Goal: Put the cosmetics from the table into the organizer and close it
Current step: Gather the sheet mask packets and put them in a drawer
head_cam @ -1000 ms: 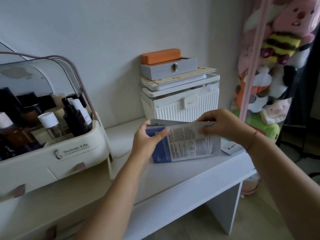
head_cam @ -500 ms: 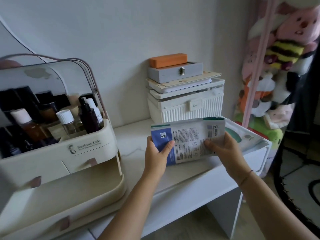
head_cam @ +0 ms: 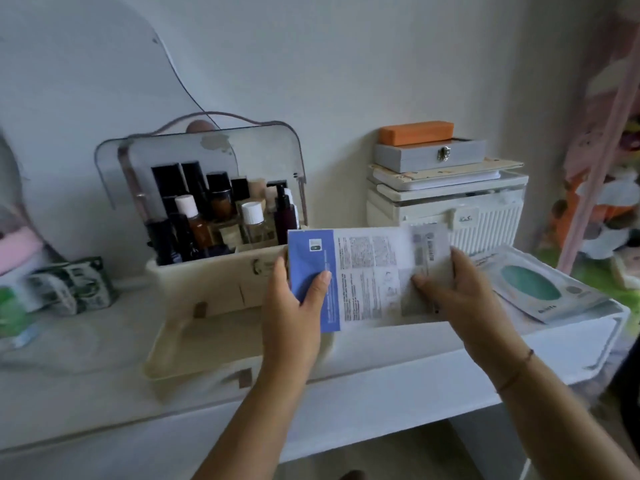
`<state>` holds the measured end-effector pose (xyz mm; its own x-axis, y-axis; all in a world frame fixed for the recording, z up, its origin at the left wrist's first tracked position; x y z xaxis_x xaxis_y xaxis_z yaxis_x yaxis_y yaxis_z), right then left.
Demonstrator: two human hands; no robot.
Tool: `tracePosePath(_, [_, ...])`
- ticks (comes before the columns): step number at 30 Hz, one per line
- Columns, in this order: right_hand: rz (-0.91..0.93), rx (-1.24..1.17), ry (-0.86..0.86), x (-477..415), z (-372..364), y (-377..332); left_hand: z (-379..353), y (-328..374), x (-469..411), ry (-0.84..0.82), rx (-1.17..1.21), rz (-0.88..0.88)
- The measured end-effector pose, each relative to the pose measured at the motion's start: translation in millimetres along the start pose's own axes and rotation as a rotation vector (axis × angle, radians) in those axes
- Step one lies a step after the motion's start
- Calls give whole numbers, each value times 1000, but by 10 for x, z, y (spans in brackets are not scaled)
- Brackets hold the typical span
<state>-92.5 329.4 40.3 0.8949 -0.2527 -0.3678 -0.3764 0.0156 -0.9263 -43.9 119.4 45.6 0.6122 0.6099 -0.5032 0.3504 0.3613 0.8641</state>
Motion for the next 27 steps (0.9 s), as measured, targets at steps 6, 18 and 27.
tracePosePath(6, [-101, 260, -62, 547, -1068, 76, 1139, -348, -356, 161, -482, 73])
tracePosePath(18, [151, 792, -284, 610, -1392, 62, 1423, -670, -631, -168, -656, 125])
tracePosePath(27, [317, 714, -574, 624, -1119, 31, 1706, -563, -572, -510, -544, 63])
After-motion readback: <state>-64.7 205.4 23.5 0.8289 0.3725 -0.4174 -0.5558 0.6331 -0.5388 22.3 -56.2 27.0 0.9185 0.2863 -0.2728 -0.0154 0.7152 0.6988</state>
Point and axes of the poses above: each hand's wrist, its own x-axis away from the middle knuckle, its own z-axis out of the back of the hand, y = z × x, the point moved 2 cm from there along -x, towards the middle knuckle, and after that the axes turned 15 degrees about y, right-handed, at the moved point
